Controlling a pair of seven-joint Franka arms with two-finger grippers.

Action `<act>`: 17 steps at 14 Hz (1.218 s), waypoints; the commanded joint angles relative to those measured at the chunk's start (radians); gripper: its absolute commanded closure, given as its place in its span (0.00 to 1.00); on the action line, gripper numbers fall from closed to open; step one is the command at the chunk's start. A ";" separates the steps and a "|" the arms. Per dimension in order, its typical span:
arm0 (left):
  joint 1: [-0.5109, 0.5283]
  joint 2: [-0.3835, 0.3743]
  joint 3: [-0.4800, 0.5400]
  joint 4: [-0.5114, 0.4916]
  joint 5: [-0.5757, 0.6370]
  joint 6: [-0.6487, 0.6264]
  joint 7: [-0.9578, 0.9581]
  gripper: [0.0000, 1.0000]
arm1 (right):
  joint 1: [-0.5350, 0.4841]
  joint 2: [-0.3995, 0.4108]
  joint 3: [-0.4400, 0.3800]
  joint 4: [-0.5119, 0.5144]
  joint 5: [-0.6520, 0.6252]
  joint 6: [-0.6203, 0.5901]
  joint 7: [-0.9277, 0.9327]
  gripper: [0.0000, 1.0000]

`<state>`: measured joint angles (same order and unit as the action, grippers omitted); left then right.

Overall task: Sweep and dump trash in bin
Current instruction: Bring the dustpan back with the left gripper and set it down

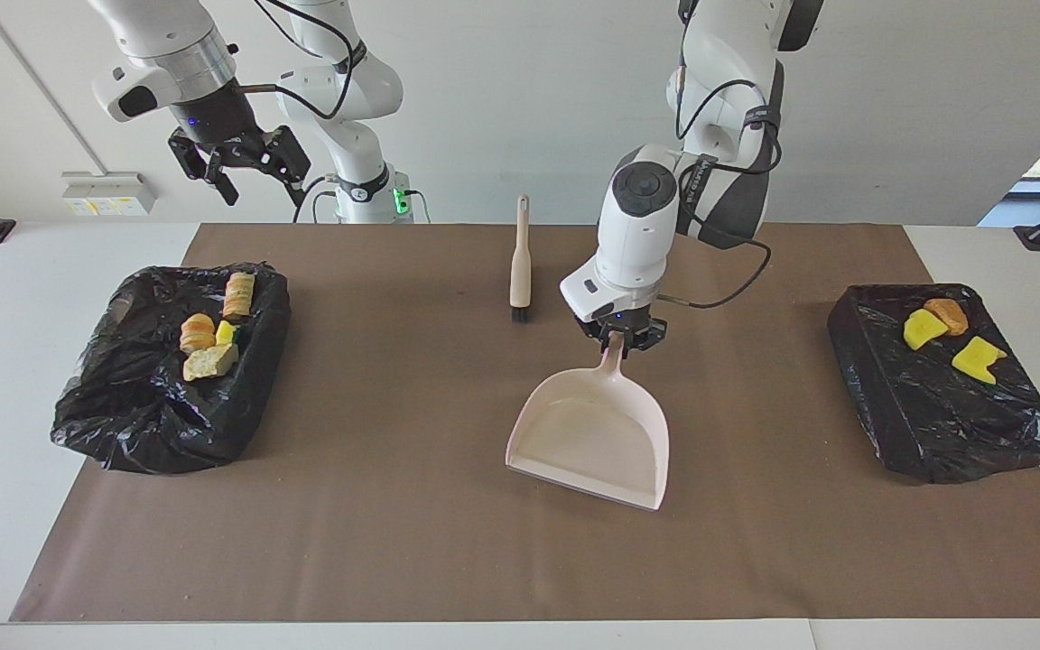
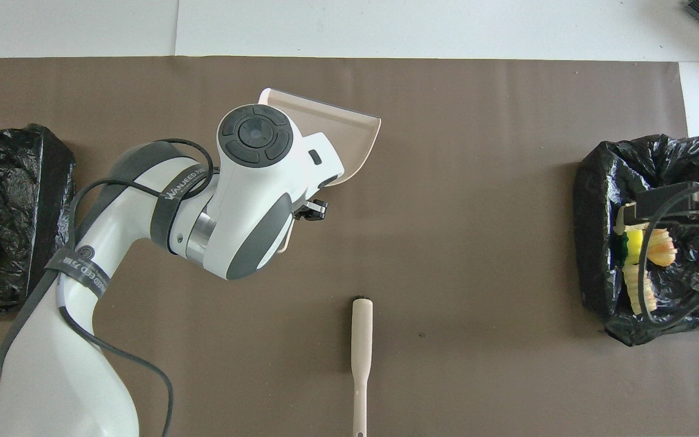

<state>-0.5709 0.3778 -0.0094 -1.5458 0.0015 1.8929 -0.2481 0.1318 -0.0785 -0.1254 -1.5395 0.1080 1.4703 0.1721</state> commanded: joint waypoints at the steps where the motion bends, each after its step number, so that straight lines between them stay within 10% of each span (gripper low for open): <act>1: -0.068 0.104 0.023 0.157 -0.035 -0.051 -0.132 1.00 | -0.015 -0.023 0.001 -0.025 0.009 0.007 -0.017 0.00; 6: -0.139 0.285 0.023 0.324 -0.035 -0.051 -0.324 1.00 | -0.018 -0.021 0.003 -0.024 -0.020 0.013 -0.017 0.00; 17: -0.136 0.248 0.022 0.194 -0.101 0.031 -0.346 0.91 | -0.020 -0.020 0.003 -0.021 -0.028 0.007 -0.011 0.00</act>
<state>-0.6994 0.6593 0.0025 -1.3008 -0.0835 1.8976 -0.5842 0.1214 -0.0799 -0.1292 -1.5401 0.0906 1.4705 0.1721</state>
